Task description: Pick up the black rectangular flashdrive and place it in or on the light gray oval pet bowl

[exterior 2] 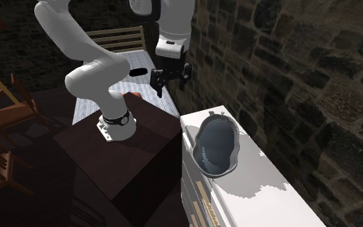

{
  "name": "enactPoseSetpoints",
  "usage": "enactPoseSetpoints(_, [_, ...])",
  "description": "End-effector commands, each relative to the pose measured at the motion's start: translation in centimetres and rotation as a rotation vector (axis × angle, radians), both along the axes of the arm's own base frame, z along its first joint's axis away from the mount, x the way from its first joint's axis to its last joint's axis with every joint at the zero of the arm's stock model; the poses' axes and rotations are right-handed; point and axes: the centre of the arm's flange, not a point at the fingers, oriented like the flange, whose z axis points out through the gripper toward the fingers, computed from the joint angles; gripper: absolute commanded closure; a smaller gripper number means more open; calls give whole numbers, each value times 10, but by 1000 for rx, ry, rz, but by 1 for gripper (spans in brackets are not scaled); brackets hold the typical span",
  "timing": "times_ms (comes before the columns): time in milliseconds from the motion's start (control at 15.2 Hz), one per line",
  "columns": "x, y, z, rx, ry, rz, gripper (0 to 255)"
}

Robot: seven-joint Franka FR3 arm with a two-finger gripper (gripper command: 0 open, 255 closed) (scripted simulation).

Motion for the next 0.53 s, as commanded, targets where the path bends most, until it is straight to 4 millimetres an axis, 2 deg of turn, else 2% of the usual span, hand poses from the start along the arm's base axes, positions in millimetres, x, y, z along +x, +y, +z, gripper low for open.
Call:
enactPoseSetpoints(0, [3, 16, -17, 6, -10, -50, 0])
enactPoseSetpoints(462, [20, 79, -78, 22, -40, -209, 0])
